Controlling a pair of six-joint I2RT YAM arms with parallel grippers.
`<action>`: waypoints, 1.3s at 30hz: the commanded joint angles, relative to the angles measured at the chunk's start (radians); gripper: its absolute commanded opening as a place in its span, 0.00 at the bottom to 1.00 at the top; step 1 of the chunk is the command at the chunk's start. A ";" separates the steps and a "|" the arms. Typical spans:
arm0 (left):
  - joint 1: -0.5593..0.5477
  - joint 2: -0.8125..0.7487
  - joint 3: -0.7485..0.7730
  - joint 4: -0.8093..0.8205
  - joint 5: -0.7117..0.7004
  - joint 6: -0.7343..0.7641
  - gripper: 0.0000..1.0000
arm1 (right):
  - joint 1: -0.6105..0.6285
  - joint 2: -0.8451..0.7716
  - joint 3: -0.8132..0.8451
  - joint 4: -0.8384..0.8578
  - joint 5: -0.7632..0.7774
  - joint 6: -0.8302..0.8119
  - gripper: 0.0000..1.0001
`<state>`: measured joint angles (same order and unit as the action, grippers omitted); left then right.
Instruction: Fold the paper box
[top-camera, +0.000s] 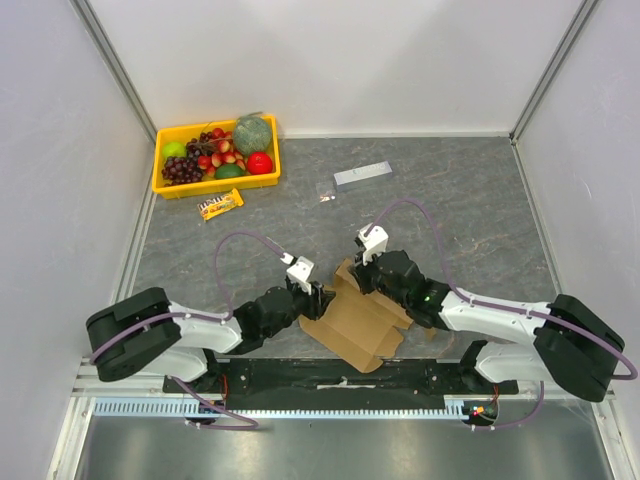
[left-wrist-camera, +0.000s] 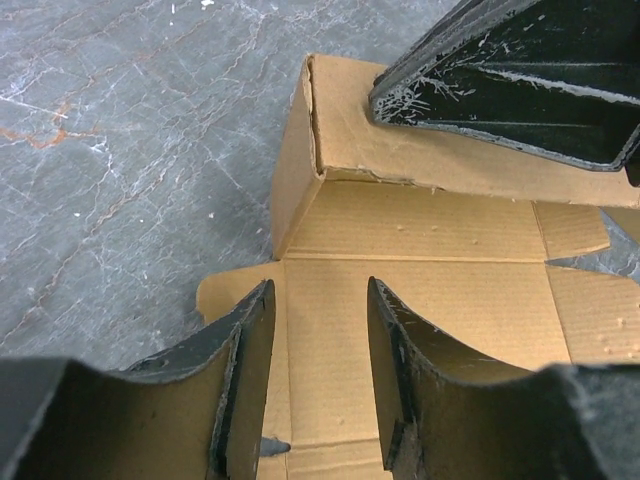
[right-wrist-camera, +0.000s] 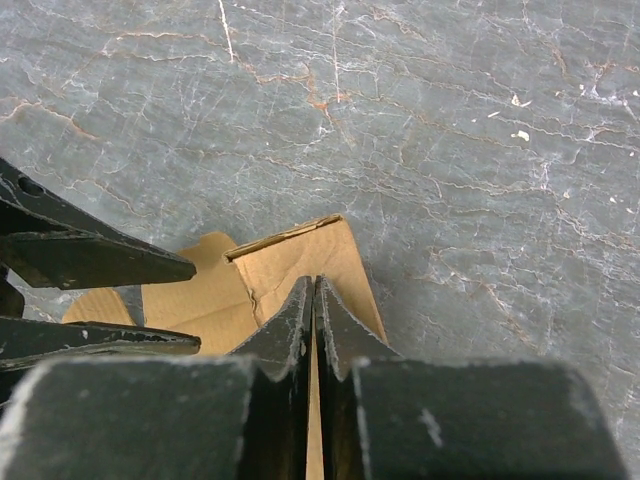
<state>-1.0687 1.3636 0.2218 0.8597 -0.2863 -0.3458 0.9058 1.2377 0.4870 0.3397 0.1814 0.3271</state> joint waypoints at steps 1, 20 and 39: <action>-0.007 -0.101 0.037 -0.134 -0.011 -0.071 0.48 | -0.001 -0.021 0.031 -0.120 -0.017 -0.011 0.10; -0.007 -0.429 0.270 -0.731 -0.053 -0.116 0.58 | -0.048 -0.241 0.340 -0.854 0.337 0.171 0.46; 0.210 -0.012 0.798 -0.854 0.453 0.065 0.67 | -0.107 -0.524 0.265 -1.424 0.323 0.714 0.66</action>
<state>-0.8585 1.2942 0.9203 0.0315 0.0250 -0.3626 0.8009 0.7353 0.7971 -0.9615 0.4957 0.8974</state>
